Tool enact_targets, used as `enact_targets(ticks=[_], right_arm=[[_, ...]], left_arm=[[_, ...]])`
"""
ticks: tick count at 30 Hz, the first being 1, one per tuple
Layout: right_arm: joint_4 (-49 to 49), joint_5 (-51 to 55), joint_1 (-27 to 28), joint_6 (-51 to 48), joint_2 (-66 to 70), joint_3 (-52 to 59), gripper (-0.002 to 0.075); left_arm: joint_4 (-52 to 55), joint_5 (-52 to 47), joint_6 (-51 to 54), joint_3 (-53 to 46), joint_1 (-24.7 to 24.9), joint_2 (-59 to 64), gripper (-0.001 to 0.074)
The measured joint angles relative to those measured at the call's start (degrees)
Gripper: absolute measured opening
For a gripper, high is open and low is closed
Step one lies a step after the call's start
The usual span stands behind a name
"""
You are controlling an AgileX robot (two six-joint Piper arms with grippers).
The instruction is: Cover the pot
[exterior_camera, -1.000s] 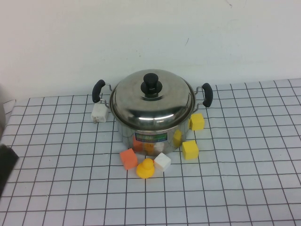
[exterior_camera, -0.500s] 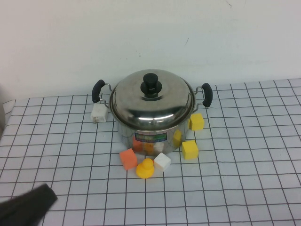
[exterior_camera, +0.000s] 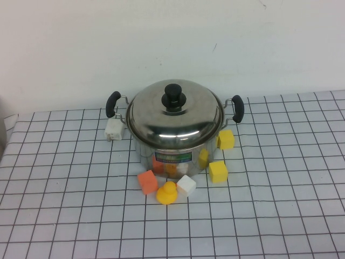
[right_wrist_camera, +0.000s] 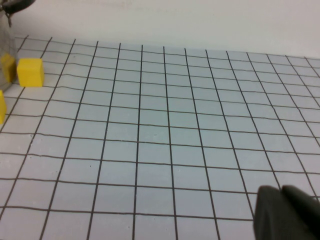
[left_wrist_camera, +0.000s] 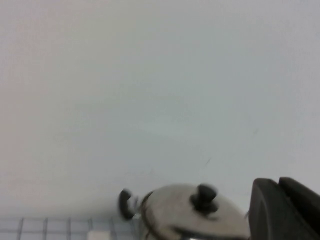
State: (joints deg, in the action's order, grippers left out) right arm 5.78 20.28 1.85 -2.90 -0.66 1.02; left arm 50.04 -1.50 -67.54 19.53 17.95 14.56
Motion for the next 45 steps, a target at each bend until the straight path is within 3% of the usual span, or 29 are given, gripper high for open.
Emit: enact_targets(ticks=[4,7,9,15,27,36,45], right_arm=[[0.0,0.0,0.0,0.0,0.0,0.0,0.0009],[0.0,0.0,0.0,0.0,0.0,0.0,0.0009],[0.0,0.0,0.0,0.0,0.0,0.0,0.0009],[0.0,0.0,0.0,0.0,0.0,0.0,0.0009],[0.0,0.0,0.0,0.0,0.0,0.0,0.0009],[0.0,0.0,0.0,0.0,0.0,0.0,0.0009],[0.0,0.0,0.0,0.0,0.0,0.0,0.0009]], left_arm=[[-28.7,-5.8,32.1,0.0,0.0,0.0,0.0],[-42.0,-8.2,47.7,-1.0,-0.6,0.0,0.0],[-46.7,-7.3,52.7,-2.7,-2.3,0.0,-0.0001],[-51.8,0.0,53.8,-10.4,-7.7,-2.8,-0.0001],[-57.2,-3.0,53.7,-20.7,-14.4,-15.1,-0.0001],[-61.6,-15.6,57.3,-20.7,-14.9,-15.1,-0.0001],[-63.4,-16.8,57.8,-20.6,-14.9,-15.2,-0.0001]])
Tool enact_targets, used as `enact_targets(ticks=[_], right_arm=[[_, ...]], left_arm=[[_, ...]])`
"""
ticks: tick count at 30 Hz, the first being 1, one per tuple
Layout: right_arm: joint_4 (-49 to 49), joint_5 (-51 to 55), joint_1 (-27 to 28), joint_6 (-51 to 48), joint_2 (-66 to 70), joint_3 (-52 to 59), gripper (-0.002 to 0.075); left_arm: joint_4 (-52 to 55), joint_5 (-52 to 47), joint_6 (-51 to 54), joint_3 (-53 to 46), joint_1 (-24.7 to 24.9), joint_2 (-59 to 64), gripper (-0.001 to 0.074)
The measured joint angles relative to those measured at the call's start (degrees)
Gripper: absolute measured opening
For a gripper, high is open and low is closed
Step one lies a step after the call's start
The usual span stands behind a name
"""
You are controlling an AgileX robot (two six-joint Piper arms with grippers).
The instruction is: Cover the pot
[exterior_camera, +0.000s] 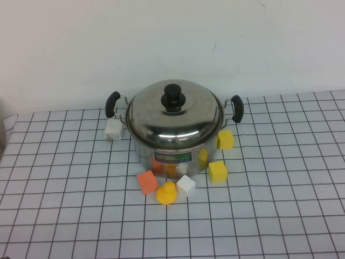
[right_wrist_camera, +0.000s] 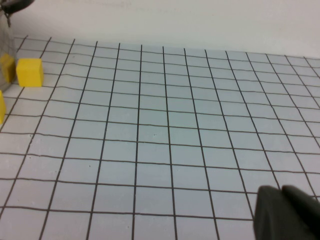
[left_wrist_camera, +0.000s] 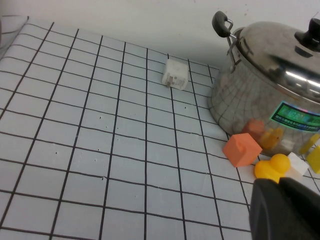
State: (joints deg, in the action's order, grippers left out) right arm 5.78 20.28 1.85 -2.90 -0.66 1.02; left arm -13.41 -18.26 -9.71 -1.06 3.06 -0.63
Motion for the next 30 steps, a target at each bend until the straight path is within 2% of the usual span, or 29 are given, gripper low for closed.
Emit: enact_targets(ticks=[9,17,30], right_arm=[[0.0,0.0,0.0,0.0,0.0,0.0,0.0009],[0.0,0.0,0.0,0.0,0.0,0.0,0.0009],[0.0,0.0,0.0,0.0,0.0,0.0,0.0009]], left_arm=[[-0.2,0.0,1.2,0.0,0.0,0.0,-0.0001],[-0.2,0.0,12.5,0.0,0.0,0.0,-0.0001],[0.3,-0.1,13.0,0.0,0.0,0.0,-0.0001]])
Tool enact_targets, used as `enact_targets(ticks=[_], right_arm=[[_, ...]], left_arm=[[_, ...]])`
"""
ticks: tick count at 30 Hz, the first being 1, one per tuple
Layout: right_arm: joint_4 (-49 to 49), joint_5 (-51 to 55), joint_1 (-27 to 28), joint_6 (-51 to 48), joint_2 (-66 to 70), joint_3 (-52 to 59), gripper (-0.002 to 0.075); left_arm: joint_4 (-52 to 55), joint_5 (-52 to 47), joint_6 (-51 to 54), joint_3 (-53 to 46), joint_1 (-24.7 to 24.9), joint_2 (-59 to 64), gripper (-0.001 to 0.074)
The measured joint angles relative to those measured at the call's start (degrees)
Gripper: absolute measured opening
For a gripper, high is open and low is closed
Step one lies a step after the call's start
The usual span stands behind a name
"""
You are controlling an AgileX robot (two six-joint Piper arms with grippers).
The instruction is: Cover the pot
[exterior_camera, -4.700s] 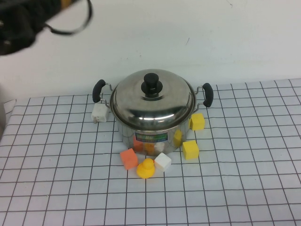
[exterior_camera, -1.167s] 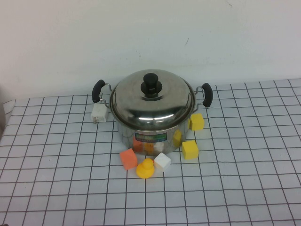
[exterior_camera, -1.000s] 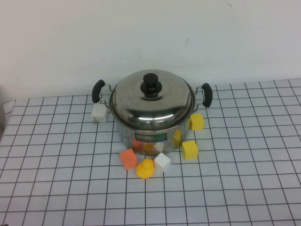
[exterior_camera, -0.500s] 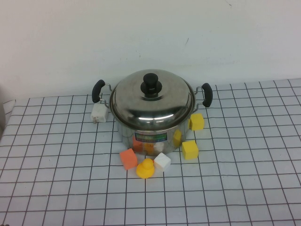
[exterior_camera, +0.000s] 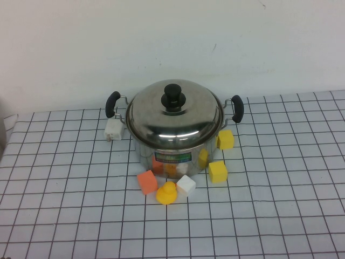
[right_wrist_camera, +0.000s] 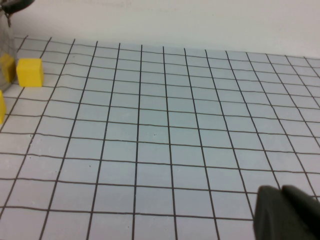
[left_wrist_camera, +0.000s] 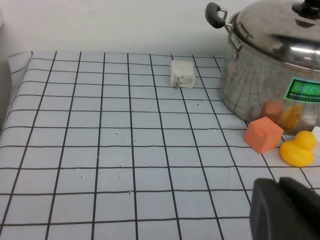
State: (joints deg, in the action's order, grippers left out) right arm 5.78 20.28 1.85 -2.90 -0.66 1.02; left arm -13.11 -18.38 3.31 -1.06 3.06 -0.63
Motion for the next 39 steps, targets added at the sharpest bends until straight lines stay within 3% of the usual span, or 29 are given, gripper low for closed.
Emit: enact_targets(ticks=[11,39], right_arm=[[0.0,0.0,0.0,0.0,0.0,0.0,0.0009],[0.0,0.0,0.0,0.0,0.0,0.0,0.0009]], left_arm=[[7.0,0.0,-6.3,0.1,0.0,0.0,-0.0001],[7.3,0.0,-6.9,0.1,0.0,-0.1,-0.0001]])
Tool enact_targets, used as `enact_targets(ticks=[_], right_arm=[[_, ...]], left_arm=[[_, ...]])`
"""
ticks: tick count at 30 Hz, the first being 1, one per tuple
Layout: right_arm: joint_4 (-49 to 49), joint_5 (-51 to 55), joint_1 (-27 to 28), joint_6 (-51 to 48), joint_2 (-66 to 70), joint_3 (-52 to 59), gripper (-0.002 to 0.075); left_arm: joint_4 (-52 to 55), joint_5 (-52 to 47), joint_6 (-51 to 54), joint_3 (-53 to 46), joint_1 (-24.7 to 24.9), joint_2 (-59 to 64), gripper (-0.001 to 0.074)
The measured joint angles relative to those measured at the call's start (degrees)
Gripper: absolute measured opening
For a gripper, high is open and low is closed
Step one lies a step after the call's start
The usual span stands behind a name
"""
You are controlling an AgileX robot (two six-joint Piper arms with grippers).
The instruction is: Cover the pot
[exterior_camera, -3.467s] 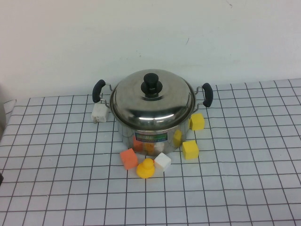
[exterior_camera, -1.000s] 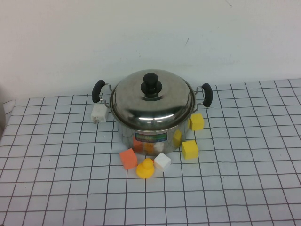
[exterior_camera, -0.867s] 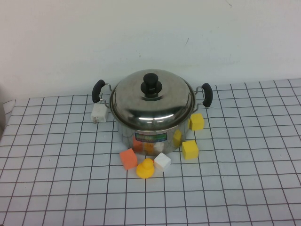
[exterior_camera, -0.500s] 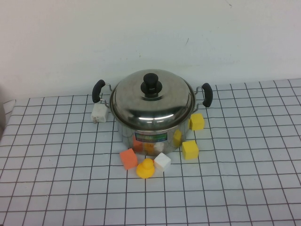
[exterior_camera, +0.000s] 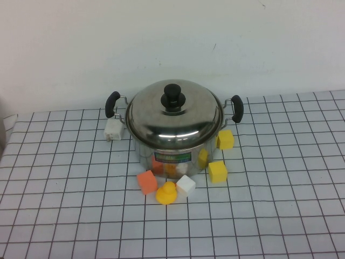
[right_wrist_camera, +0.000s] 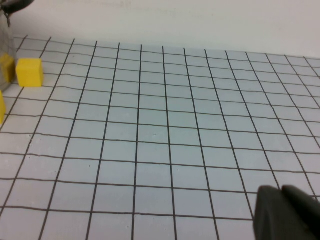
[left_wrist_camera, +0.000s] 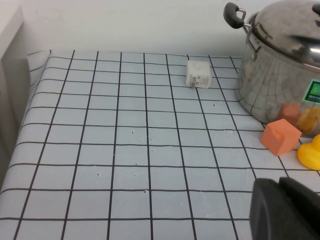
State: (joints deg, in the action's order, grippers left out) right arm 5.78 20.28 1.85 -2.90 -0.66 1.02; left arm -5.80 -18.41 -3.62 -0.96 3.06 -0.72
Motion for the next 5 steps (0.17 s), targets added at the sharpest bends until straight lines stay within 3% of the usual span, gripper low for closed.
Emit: enact_targets(ticks=[5], right_arm=[[0.0,0.0,0.0,0.0,0.0,0.0,0.0009]], left_arm=[[0.0,0.0,0.0,0.0,0.0,0.0,-0.0001]])
